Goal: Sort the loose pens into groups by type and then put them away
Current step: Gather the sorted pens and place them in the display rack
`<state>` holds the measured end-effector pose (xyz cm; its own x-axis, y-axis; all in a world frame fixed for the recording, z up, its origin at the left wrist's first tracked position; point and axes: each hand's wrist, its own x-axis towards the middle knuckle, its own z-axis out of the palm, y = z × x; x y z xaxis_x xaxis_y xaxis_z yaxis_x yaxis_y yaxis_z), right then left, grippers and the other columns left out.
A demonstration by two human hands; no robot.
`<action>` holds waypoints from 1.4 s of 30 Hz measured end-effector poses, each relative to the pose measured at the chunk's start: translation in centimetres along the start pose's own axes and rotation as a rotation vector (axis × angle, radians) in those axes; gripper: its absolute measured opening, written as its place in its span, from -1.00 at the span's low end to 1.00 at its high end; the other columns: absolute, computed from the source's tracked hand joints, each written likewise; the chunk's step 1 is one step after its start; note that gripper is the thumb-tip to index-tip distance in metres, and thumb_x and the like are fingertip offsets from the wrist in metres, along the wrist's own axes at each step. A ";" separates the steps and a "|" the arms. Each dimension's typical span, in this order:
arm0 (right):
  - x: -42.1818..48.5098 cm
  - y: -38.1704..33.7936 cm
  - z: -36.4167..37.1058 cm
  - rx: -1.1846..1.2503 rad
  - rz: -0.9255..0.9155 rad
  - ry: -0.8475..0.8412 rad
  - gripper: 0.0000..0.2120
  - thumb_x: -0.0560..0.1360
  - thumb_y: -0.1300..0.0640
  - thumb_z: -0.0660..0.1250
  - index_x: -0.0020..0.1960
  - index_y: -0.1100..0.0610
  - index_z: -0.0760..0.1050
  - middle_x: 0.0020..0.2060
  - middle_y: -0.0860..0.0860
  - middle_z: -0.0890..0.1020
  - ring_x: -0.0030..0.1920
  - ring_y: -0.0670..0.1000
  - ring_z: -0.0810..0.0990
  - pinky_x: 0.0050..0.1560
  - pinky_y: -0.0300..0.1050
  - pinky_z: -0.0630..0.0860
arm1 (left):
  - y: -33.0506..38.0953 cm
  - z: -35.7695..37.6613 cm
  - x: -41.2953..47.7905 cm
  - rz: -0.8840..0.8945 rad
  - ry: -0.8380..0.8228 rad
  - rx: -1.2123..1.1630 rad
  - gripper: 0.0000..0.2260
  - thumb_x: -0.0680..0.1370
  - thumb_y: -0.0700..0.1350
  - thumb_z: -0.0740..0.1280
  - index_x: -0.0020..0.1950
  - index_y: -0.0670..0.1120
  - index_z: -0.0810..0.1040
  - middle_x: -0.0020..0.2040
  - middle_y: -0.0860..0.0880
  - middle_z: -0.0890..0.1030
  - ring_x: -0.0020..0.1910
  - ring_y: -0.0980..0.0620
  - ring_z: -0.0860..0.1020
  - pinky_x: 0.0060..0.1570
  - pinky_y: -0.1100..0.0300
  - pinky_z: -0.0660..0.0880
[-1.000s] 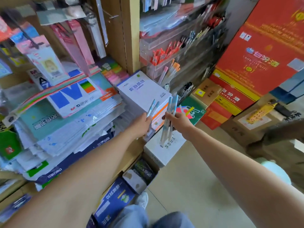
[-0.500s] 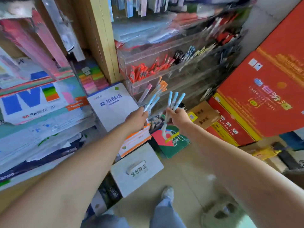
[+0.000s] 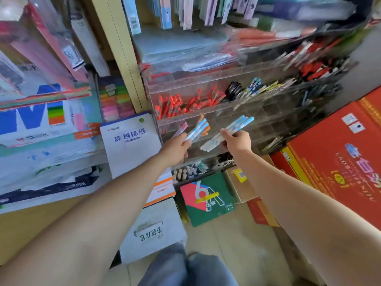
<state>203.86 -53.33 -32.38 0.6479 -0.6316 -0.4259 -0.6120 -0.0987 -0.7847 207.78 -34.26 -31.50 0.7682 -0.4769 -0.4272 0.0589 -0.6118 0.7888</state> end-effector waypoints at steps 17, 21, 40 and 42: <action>13.5 -0.3 -0.2 -0.021 0.084 -0.123 -0.75 0.51 -0.02 0.38 -0.11 0.18 0.59 -0.28 0.03 0.66 -0.44 -0.20 0.59 -0.34 -0.32 0.51 | -0.3 5.5 8.1 -0.248 0.148 -0.213 -0.64 0.66 -0.11 0.14 0.47 -0.06 0.28 -0.20 -0.12 0.55 -0.39 0.08 0.47 -0.35 0.17 0.46; 15.3 1.3 1.2 -0.054 0.104 -0.255 -0.69 0.49 0.00 0.40 -0.34 0.13 0.49 -0.32 0.07 0.65 -0.16 0.11 0.69 0.05 0.07 0.61 | 0.3 6.7 8.3 -0.278 0.207 -0.298 -0.66 0.66 -0.14 0.12 0.44 -0.15 0.31 -0.14 -0.13 0.52 -0.31 0.06 0.46 -0.23 0.09 0.48; 14.0 -1.9 -4.2 0.074 0.093 -0.896 -0.83 0.55 0.02 0.31 0.02 0.12 0.53 -0.25 -0.03 0.57 -0.29 -0.10 0.51 -0.23 -0.22 0.50 | 6.6 8.3 9.4 -0.265 -0.022 -0.249 -0.79 0.67 -0.04 0.11 0.08 -0.11 0.47 -0.31 -0.03 0.47 -0.41 0.08 0.43 -0.34 0.24 0.43; 13.8 -1.9 -4.4 0.092 0.078 -0.902 -0.89 0.57 0.11 0.29 -0.05 0.14 0.54 -0.26 0.00 0.60 -0.32 -0.11 0.55 -0.24 -0.27 0.50 | 7.4 8.8 9.8 -0.265 -0.044 -0.236 -0.79 0.67 -0.03 0.11 0.09 -0.12 0.46 -0.27 -0.04 0.50 -0.37 0.07 0.45 -0.34 0.29 0.44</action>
<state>211.96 -65.30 -34.78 0.7389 0.2118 -0.6397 -0.6554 0.0050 -0.7553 210.17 -49.00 -33.76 0.6785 -0.3510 -0.6453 0.4021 -0.5578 0.7261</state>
